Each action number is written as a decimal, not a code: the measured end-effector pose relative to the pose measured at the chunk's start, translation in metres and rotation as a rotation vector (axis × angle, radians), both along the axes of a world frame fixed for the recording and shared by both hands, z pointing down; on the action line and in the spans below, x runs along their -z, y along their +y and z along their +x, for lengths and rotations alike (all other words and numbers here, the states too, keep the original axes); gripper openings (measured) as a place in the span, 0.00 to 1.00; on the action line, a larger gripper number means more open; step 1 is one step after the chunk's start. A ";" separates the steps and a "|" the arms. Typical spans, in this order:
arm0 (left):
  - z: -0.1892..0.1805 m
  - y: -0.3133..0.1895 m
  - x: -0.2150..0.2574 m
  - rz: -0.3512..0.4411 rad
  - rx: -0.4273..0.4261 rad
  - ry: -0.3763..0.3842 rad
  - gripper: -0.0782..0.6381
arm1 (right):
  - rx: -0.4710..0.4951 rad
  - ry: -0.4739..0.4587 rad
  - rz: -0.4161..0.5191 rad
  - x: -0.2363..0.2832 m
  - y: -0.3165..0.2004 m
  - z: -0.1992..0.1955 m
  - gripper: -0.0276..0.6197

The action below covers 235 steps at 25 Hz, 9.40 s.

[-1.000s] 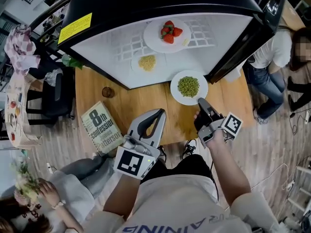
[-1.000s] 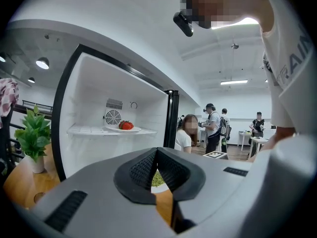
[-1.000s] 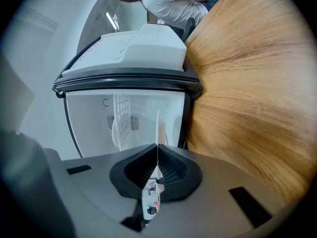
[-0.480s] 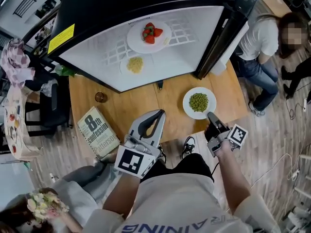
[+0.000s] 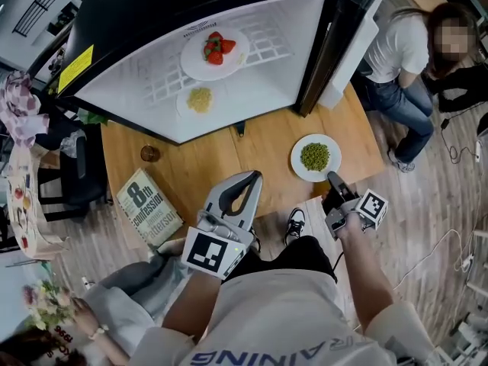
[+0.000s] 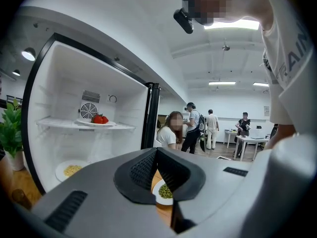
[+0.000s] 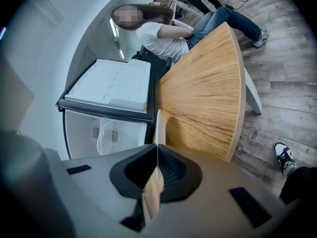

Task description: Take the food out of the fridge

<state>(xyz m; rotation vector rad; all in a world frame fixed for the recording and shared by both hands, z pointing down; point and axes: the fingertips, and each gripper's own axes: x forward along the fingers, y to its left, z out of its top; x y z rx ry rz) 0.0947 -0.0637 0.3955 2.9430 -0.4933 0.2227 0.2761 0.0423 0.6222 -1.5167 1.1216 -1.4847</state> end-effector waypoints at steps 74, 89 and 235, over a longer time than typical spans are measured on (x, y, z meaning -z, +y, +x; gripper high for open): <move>-0.056 -0.031 0.107 0.179 0.195 0.135 0.12 | 0.340 1.211 0.385 0.316 -0.098 -0.073 0.08; -0.062 -0.032 0.105 0.168 0.199 0.129 0.12 | 0.384 1.054 0.348 0.300 -0.116 -0.082 0.08; -0.102 -0.017 0.024 0.037 0.330 -0.011 0.12 | 0.532 -0.125 -0.144 -0.024 -0.062 -0.147 0.09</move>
